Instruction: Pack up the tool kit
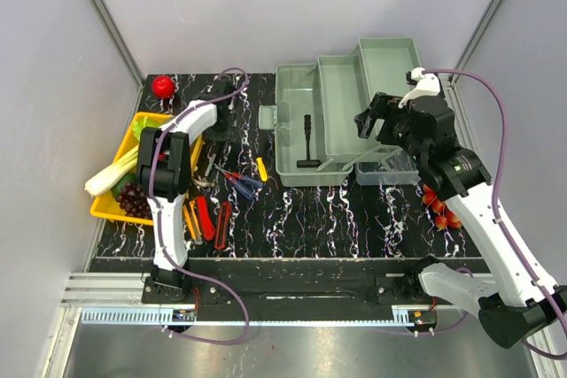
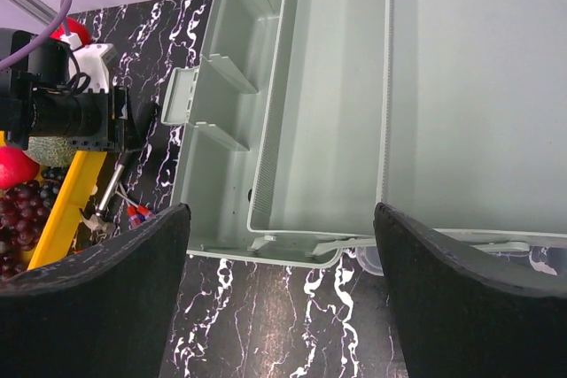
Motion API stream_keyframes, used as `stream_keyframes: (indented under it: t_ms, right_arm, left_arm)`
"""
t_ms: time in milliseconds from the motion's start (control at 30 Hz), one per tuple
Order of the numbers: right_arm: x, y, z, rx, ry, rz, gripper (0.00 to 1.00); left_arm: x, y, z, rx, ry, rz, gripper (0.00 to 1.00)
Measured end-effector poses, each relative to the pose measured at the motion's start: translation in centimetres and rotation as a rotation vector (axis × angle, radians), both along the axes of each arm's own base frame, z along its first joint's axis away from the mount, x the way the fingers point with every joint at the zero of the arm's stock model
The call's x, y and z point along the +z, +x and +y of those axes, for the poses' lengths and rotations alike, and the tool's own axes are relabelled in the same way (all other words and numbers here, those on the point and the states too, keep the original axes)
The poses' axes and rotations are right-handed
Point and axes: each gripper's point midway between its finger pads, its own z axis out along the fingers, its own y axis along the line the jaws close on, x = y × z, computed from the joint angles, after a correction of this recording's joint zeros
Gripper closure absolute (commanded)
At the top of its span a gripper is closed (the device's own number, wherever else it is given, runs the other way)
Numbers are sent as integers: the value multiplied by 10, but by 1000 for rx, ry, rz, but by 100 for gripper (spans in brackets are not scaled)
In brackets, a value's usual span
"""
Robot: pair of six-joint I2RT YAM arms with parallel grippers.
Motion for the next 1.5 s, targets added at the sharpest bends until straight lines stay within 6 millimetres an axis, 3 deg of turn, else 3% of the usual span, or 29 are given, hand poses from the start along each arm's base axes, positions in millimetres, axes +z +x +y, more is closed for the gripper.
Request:
stream_keyframes:
  t_ms: [200,467,533,633,1000,1133,1333,1500]
  right_arm:
    - [5,-4,-2,-1,5,-13,11]
    - [13,-13,-6,-3,21,-33,11]
    - [12,-15,-6,-4,21,-27,11]
    - [12,-16,-7,-5,23,-23,11]
    - [14,-20,-4,16,38,-25,9]
    - [14,-22,3,53,47,-20,9]
    - [10,-18,16,113,56,1,8]
    - [7,-16,40,240,67,19,8]
  left_arm:
    - [-10,1,12,-19,-50,47,61]
    - [-14,-3,5,-60,-110,78,62]
    - [-17,-4,5,-63,-112,87,69]
    - [-17,-3,5,-73,-109,91,100]
    - [-11,-2,5,-78,-102,95,100]
    - [22,-1,9,-71,-85,33,100]
    - [120,0,18,-50,-59,-188,100]
    - [173,-18,20,-48,-67,-281,100]
